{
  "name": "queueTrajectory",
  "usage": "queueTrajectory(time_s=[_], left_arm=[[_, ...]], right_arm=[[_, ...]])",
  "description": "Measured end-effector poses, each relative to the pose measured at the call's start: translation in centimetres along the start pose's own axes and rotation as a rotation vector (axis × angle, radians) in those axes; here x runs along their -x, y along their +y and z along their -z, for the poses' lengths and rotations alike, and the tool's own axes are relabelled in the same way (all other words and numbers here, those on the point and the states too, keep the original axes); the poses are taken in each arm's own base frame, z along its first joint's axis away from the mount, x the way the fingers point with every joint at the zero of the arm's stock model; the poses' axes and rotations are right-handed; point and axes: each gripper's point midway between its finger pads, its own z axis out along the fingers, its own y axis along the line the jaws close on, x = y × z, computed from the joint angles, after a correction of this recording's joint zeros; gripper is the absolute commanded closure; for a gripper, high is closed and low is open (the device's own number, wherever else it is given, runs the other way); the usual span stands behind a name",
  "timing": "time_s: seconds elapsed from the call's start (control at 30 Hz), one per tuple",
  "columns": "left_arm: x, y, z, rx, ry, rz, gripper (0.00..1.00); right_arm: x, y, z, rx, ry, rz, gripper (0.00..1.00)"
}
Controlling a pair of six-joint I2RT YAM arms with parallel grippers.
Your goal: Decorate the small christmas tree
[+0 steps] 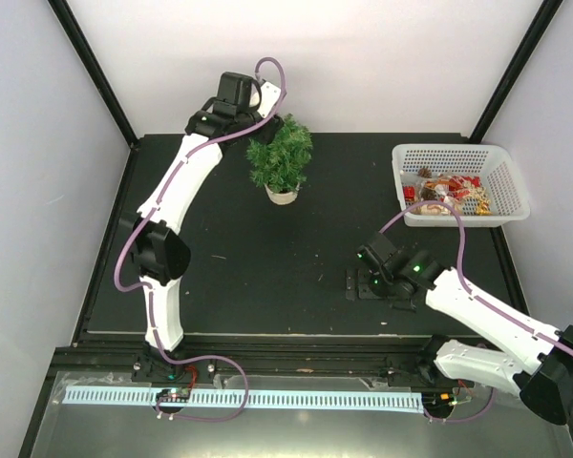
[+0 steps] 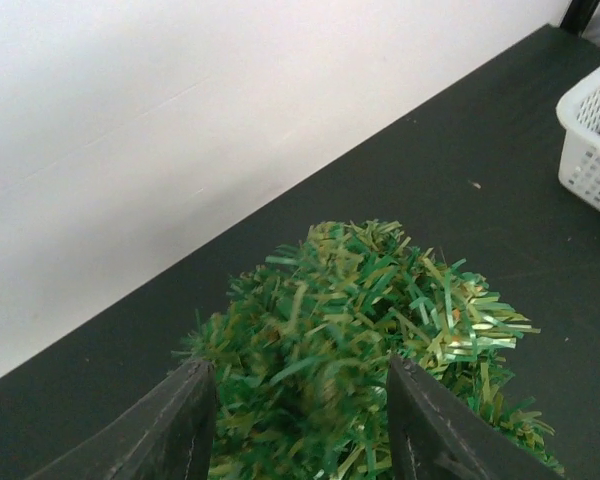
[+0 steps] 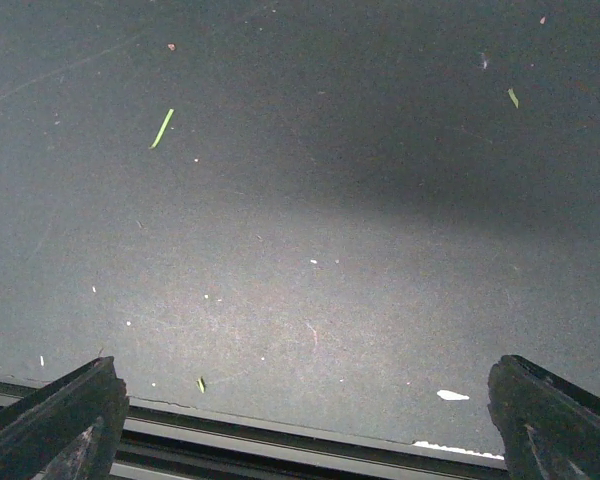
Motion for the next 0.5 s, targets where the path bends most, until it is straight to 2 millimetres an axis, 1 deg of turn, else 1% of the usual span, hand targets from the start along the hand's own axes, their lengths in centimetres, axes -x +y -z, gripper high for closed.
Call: queueTrajectory(time_s=[0.03, 0.07, 0.17, 0.2, 0.23, 0.5], left_arm=[[-0.1, 0.0, -0.1, -0.001, 0.003, 0.002, 0.62], [-0.2, 0.0, -0.3, -0.001, 0.005, 0.005, 0.74], [-0.1, -0.1, -0.3, -0.01, -0.002, 0.006, 0.95], [0.1, -0.2, -0.3, -0.017, -0.006, 0.012, 0.98], [0.2, -0.4, -0.2, -0.025, -0.012, 0.01, 0.98], [0.4, -1.8, 0.1, -0.105, -0.018, 0.012, 0.98]], right_arm=[[0.0, 0.0, -0.1, -0.002, 0.002, 0.0, 0.01], [-0.1, 0.0, -0.2, -0.005, 0.005, 0.001, 0.01], [-0.1, -0.1, -0.5, -0.015, 0.016, 0.002, 0.01], [-0.2, -0.1, -0.6, -0.019, 0.02, 0.002, 0.01], [-0.2, -0.1, -0.7, -0.023, 0.025, 0.003, 0.01], [-0.2, -0.1, -1.1, -0.034, 0.036, 0.005, 0.01]])
